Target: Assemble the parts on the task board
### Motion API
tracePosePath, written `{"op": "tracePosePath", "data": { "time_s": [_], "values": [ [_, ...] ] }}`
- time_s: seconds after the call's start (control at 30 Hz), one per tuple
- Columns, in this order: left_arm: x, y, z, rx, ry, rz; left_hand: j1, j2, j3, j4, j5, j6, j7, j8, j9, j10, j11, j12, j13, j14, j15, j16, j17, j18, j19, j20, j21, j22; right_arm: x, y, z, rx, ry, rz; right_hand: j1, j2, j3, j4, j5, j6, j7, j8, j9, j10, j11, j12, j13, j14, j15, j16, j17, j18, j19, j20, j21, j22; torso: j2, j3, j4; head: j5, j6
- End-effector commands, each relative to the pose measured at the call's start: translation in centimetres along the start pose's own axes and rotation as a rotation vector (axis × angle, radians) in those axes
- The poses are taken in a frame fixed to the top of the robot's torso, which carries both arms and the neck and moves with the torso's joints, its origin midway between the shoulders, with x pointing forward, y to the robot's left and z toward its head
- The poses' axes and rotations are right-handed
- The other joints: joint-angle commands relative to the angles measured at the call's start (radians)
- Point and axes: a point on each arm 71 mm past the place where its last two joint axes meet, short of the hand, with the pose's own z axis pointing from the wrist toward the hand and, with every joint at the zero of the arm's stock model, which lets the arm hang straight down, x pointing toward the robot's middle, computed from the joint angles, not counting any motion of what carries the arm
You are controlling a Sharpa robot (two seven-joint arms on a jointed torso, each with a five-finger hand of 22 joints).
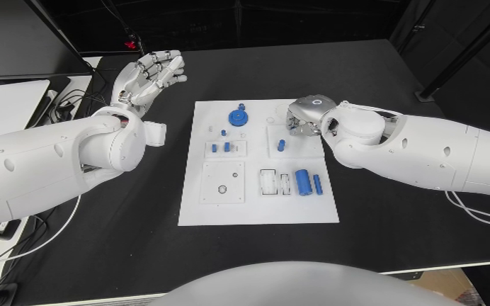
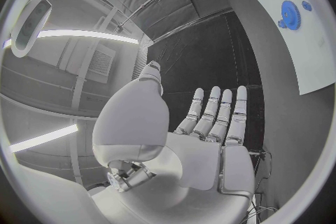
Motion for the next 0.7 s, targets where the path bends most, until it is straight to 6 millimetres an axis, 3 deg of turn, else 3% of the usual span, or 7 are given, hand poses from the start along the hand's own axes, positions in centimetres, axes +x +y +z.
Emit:
{"op": "tracePosePath", "data": {
  "time_s": [0.03, 0.7],
  "values": [
    [0.05, -1.07, -0.01, 0.141, 0.006, -0.008, 0.0, 0.011, 0.008, 0.002, -0.004, -0.008, 0.153, 0.007, -0.002, -0.012, 0.0, 0.008, -0.002, -0.009, 0.001, 0.006, -0.004, -0.007, 0.009, 0.0, 0.006, -0.001, 0.47, 0.07, -0.07, 0.007, 0.028, -0.029, 0.014, 0.001, 0.009, 0.001, -0.003, 0.011, -0.001, -0.002, 0.001, 0.013, -0.002, -0.005, 0.002, 0.104, 0.005, 0.002, 0.263, -0.002, 0.075, 0.0, 0.004, 0.244, 0.0, 0.0001, 0.0003, 0.0, -0.001],
    [-0.1, -1.07, -0.07, 0.138, 0.003, -0.006, 0.001, 0.018, 0.012, 0.002, -0.005, -0.01, 0.153, 0.013, -0.003, -0.014, 0.0, 0.016, -0.003, -0.01, 0.001, 0.011, -0.009, -0.007, 0.01, 0.0, 0.007, -0.002, -0.52, 0.12, -0.79, -0.021, -0.118, 0.032, 0.02, -0.014, 0.024, 0.009, -0.003, 0.017, 0.006, -0.013, -0.003, 0.023, 0.005, -0.031, 0.001, 0.104, 0.011, 0.002, 0.263, -0.004, 0.079, 0.006, 0.01, 0.247, 0.0, -0.0001, -0.0013, 0.003, -0.001]
  ]
}}
